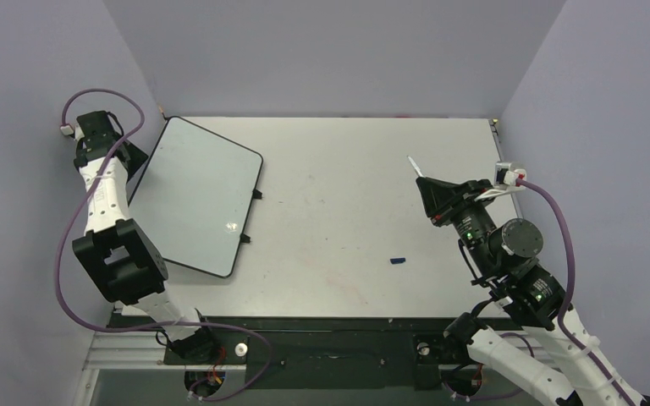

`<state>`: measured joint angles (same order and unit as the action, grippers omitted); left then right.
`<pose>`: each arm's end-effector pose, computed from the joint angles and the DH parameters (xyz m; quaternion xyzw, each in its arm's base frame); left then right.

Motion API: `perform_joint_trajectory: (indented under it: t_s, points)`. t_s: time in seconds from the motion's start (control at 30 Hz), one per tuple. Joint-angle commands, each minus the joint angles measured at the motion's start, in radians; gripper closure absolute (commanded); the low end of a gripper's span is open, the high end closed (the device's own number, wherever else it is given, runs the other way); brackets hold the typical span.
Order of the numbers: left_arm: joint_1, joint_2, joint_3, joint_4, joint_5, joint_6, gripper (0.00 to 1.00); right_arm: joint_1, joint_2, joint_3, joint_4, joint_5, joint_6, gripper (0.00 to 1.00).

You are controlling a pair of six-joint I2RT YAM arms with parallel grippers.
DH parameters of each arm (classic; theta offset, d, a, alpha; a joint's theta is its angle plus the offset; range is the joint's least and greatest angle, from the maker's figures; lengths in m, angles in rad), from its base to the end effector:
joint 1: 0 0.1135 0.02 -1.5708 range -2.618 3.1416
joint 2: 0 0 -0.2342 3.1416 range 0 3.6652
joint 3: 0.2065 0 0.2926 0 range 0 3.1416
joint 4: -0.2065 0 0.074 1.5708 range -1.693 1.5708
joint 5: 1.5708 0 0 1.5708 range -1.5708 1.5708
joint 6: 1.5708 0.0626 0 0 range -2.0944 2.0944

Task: Write a sentence on the whiteboard
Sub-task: Move the whiteboard to the center of the board.

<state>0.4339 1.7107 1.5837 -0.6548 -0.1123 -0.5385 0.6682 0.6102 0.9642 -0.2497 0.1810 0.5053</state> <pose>0.3972 0.1918 0.2727 -0.4498 0.8048 0.0317 0.3859 0.1724 0.1217 0.4174 0.0127 0.6698 0.3593 0.6497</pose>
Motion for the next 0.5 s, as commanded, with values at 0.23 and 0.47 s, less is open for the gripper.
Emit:
perform_joint_trajectory:
  t_s: [0.23, 0.47]
  points:
    - [0.014, 0.028, 0.016, 0.032, 0.027, -0.021, 0.58, -0.004, -0.003, 0.0, 0.0, 0.018, -0.016, 1.0]
    - [0.001, 0.034, -0.01, 0.057, 0.087, -0.034, 0.61, -0.003, 0.001, 0.001, -0.001, 0.019, -0.02, 1.0]
